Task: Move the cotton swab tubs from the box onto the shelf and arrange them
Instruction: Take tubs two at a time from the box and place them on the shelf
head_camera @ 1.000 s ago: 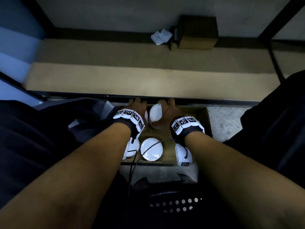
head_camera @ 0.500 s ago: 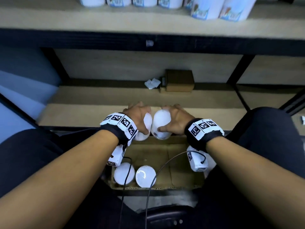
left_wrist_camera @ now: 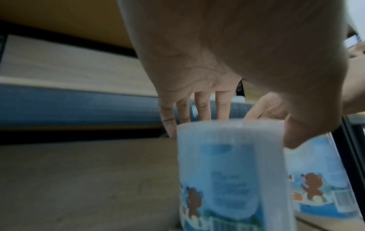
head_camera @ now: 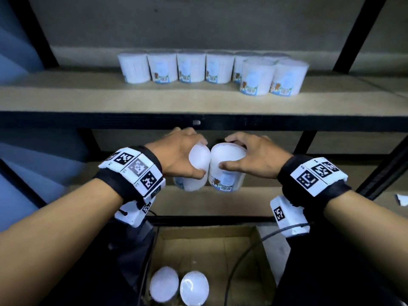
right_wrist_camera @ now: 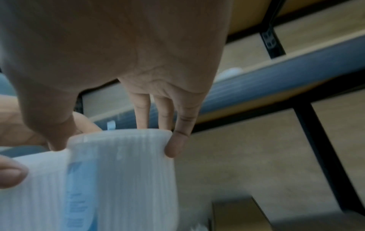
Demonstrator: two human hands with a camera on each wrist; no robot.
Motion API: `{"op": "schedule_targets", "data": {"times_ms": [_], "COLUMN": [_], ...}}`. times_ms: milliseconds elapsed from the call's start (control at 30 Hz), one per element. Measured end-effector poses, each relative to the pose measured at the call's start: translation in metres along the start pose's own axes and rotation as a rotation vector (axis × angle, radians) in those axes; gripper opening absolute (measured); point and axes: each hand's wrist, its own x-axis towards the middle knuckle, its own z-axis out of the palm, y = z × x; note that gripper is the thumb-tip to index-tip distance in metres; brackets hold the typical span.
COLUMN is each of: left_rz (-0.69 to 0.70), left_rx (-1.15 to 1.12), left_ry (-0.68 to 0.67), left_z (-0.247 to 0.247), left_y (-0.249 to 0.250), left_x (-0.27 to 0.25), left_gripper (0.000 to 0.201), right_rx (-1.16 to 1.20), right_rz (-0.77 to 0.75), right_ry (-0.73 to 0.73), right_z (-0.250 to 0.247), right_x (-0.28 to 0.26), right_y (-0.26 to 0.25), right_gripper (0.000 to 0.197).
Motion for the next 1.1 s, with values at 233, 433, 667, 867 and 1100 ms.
{"op": "schedule_targets", "data": {"times_ms": [233,433,667,867,1100], "left_rz": [0.071,0.09,0.063,0.007,-0.014], "left_rx": [-0.001,-0.004,0.026,0.026,-0.028], "left_ry": [0.215,0.314,0.319,0.274,0.275], "left_z": [-0.074,-0.123,-0.148,-0.143,-0.136], "left_y": [0.007,0.007,-0.004,-0.017,-0.027], "left_x": [0.001,0.01,0.037,0.06,0.072], "left_gripper": [0.077,0.078,0.071,0.066,0.06], "right_rx": [0.015,0.058,0.001,0.01,-0.017], "right_rz": [-0.081,-0.089,-0.055,-0.002,0.009], "right_ry": [0.132,0.201,0.255,0.263,0.277], "right_z": [-0.075,-0.117,-0.136,-0.127,-0.117], "right_x": [-0.005,0.007,0.038,0.065,0.08], "right_y": [-0.029,-0.048,-0.065,-0.065,-0.062], "right_gripper": [0.07,0.066,0.067,0.067,0.059]}}
